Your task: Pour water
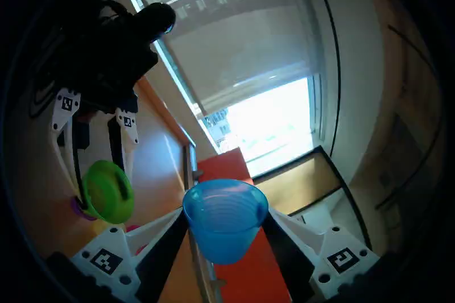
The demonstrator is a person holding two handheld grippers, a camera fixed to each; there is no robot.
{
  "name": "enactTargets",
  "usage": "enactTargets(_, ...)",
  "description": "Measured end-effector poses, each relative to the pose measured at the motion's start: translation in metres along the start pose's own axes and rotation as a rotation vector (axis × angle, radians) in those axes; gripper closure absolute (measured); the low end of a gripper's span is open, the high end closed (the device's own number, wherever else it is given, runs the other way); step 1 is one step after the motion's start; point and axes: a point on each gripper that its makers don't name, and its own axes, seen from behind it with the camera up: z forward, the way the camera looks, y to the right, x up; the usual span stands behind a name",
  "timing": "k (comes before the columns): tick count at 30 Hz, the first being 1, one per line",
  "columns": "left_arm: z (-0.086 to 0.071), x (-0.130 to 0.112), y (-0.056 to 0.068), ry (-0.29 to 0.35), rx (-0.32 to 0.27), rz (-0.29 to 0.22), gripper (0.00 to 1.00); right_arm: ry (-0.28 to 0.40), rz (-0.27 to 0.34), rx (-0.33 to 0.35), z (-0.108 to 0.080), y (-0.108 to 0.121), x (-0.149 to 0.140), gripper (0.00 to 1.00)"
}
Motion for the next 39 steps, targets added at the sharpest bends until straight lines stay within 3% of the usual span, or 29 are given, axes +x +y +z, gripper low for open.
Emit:
enactTargets(14, 0.0, 0.0, 0.0, -0.008, 0.0, 0.002, 0.14, -0.022, 0.312, 0.003, -0.003, -0.021, -0.019, 0.11)
enactTargets(26, -0.003, 0.0, -0.002, -0.012, 0.006, 0.002, 0.14, -0.004, 0.688, -0.007, -0.005, -0.03, -0.03, 0.11)
enactTargets(39, -0.006, -0.002, -0.003, -0.018, 0.007, -0.002, 0.14, -0.001, 0.938, 0.005, -0.003, -0.041, -0.036, 0.11)
